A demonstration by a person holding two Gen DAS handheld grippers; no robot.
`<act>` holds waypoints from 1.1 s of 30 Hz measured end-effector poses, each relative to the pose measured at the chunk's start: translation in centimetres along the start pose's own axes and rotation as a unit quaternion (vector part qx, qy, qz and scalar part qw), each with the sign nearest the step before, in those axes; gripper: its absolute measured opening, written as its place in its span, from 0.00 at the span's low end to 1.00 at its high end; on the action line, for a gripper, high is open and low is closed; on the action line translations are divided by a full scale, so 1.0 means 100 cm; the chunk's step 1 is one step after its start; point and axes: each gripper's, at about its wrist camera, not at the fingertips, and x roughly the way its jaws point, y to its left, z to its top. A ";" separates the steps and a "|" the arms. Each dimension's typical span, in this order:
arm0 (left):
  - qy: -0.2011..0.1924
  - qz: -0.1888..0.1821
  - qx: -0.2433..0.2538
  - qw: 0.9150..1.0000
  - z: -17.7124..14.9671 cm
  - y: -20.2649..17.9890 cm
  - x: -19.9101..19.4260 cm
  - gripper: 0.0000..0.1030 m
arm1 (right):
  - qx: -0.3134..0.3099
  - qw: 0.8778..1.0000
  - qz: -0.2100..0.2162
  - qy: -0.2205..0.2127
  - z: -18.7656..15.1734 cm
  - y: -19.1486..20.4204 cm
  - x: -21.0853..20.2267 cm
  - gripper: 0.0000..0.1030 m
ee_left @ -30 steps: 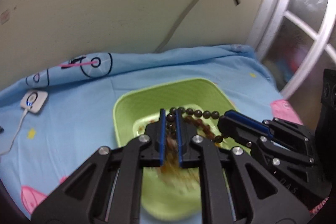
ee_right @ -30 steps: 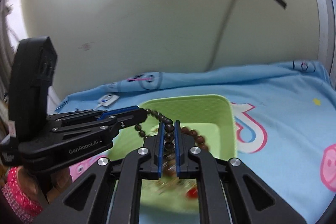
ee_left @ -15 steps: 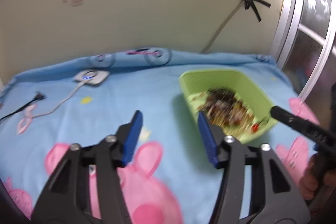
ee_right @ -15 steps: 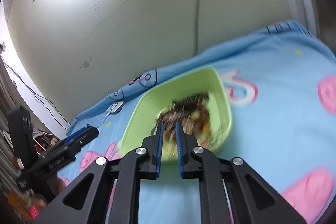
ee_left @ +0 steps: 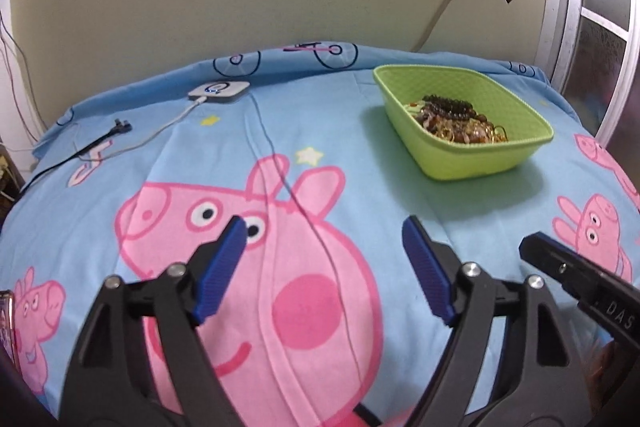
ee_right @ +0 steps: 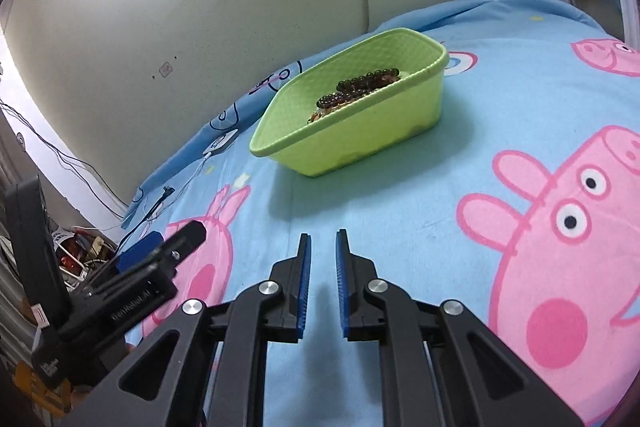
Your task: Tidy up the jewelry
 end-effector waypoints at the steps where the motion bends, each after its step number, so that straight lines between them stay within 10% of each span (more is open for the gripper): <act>1: 0.002 0.000 0.000 1.000 -0.002 0.000 0.001 0.74 | 0.001 1.000 -0.001 0.001 -0.002 0.001 0.000 0.00; 12: -0.023 0.011 0.020 0.999 -0.004 -0.006 -0.007 0.91 | -0.011 1.000 0.019 -0.011 -0.003 0.003 -0.003 0.21; 33: -0.009 0.049 0.018 0.999 -0.006 -0.003 -0.003 0.94 | 0.005 1.000 0.021 -0.003 0.001 -0.004 -0.001 0.26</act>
